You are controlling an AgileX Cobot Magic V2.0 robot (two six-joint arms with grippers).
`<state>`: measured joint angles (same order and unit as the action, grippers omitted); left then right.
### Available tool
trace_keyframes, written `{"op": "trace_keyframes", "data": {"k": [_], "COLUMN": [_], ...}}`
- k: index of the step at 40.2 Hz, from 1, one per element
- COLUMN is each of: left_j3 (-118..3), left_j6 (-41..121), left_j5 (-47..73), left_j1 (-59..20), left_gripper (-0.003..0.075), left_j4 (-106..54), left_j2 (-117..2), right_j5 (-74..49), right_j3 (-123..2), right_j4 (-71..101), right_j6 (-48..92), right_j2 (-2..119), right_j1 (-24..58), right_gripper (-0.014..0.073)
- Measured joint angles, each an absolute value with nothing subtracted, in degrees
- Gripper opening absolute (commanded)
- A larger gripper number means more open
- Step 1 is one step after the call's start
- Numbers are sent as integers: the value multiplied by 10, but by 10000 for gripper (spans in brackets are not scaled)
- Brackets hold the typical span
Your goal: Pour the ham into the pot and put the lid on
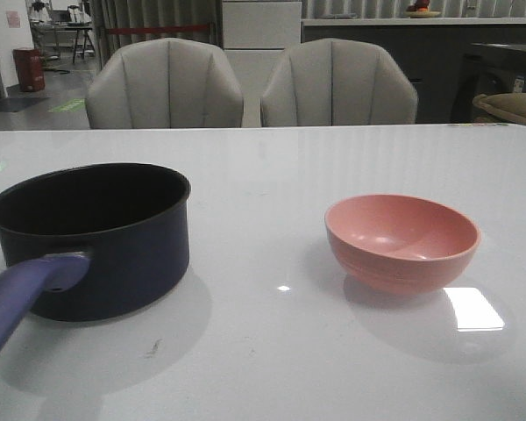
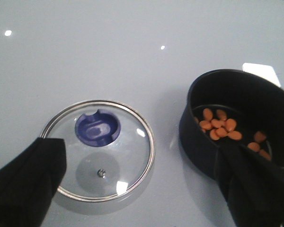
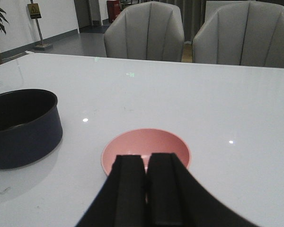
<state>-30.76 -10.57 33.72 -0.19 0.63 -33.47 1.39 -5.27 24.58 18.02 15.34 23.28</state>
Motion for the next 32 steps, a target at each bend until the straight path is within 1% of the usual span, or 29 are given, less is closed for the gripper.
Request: {"op": "trace_keyframes", "data": {"k": [8, 14, 22, 32], "left_j3": [-359, -422, -504, -575], "left_j6": [-107, -107, -107, -107], "left_j5": [360, 386, 428, 453], "left_j1": [52, 76, 80, 80], "left_gripper": [679, 679, 679, 679], "left_j4": [-15, -19, -19, -19], "left_j2": [-485, -619, -768, -884], "right_j5": [14, 14, 14, 14], "right_j3": [-53, -53, -53, -53], "right_j4": [246, 246, 246, 246], "right_j6": [180, 180, 180, 180], "right_j2": [153, 153, 153, 153], "right_j1": [233, 233, 233, 233], "right_gripper": [150, 150, 150, 150]}}
